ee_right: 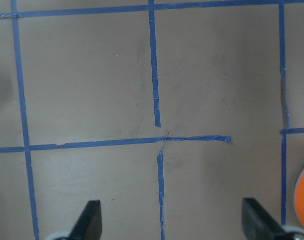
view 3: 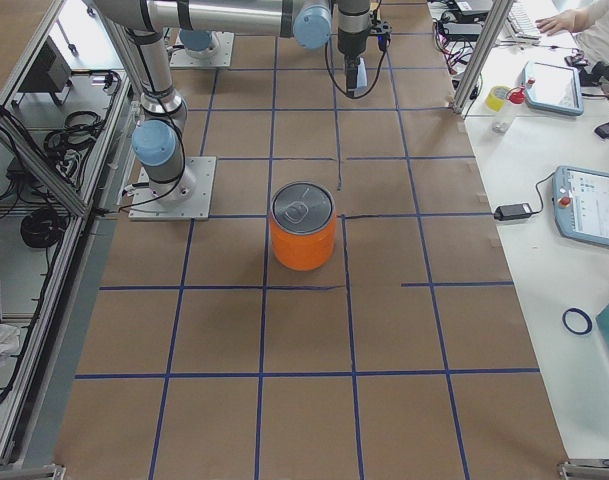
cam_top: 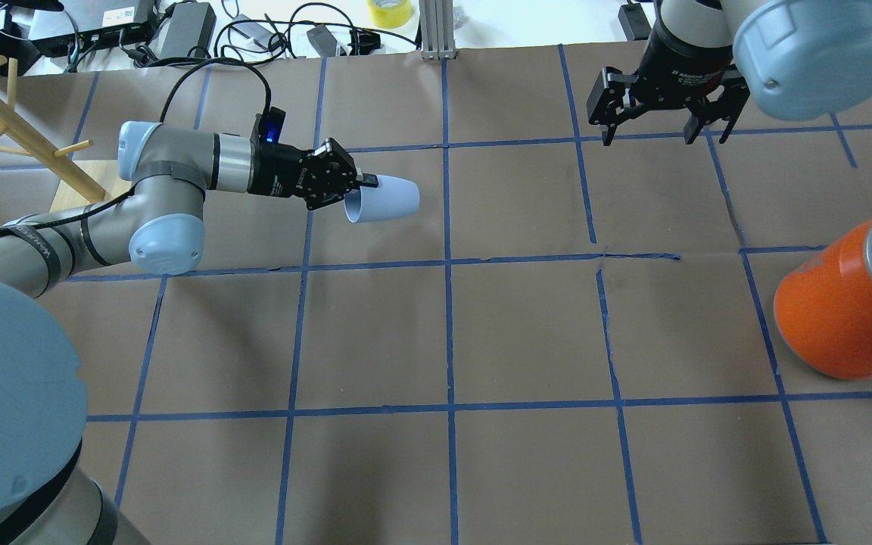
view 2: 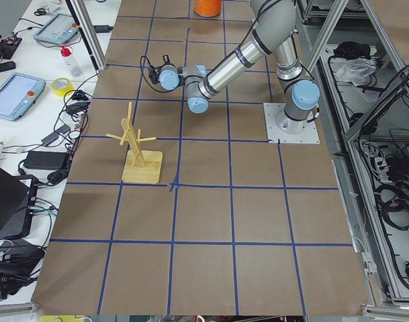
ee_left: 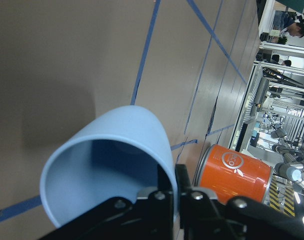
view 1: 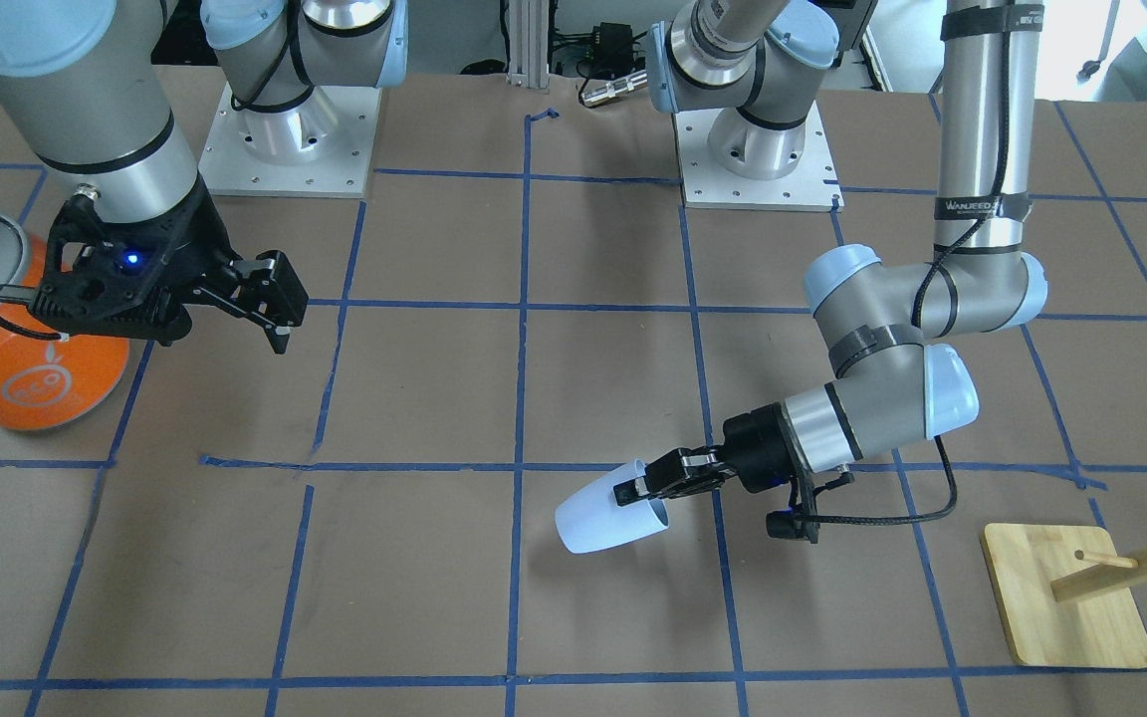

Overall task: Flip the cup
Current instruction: 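Rotate the cup upright with the left gripper and set it down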

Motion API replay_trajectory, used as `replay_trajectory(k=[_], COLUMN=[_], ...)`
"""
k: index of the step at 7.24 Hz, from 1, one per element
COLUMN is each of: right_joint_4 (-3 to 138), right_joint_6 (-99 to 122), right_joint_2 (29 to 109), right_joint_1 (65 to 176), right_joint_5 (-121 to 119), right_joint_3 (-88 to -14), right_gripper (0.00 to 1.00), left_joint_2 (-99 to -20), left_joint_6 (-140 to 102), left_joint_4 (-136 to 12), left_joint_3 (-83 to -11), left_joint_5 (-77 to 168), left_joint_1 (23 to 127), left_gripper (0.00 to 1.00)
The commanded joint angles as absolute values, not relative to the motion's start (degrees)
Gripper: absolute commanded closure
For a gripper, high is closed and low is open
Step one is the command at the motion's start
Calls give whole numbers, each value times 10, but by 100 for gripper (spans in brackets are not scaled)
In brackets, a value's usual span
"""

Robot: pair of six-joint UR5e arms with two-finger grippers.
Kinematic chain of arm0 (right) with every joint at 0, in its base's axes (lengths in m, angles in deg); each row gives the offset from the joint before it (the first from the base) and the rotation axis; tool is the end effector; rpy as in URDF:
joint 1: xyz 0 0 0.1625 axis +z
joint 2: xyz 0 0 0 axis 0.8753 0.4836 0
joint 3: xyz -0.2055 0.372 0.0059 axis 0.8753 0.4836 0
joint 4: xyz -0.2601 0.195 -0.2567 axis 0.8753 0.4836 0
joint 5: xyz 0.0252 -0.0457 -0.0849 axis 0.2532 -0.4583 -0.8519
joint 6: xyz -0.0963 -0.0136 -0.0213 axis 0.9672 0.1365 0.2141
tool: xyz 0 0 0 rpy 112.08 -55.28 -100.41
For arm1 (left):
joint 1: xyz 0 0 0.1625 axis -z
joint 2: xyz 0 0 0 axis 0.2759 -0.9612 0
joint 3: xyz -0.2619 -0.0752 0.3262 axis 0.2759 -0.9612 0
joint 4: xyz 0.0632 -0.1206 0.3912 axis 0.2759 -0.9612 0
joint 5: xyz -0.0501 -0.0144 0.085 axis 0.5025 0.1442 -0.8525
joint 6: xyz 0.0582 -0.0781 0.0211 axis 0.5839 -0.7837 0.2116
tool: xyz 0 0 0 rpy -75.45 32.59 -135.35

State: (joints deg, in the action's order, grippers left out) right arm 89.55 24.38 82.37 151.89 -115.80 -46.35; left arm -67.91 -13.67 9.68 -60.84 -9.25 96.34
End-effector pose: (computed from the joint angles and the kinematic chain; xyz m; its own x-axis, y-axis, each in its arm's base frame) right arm 0.1382 -0.5458 0.4589 -0.9984 0.0510 0.0246 0.0491 0.9962 -0.0714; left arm -0.1147 -0.6177 0.2212 -0.5096 -0.2185 0.8322 -0.2556 0.9620 0.0961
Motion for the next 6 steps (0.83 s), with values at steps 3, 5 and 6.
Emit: replay_trajectory(k=[3, 5, 6], right_joint_4=[895, 893, 892], right_joint_6=[243, 244, 244], right_joint_2=[824, 824, 824], right_joint_1=[1518, 1518, 1518], right_joint_5=[-1158, -1158, -1159], right_joint_3=[-464, -464, -464], right_gripper=[0, 0, 0], left_joint_2=[-656, -664, -669], left_joint_6=[-167, 21, 36], left_joint_4=[-36, -46, -61], left_joint_3=[-407, -413, -416], left_joint_5=[-499, -662, -676], left_joint_1=[993, 1006, 1006], left_gripper=[100, 100, 100])
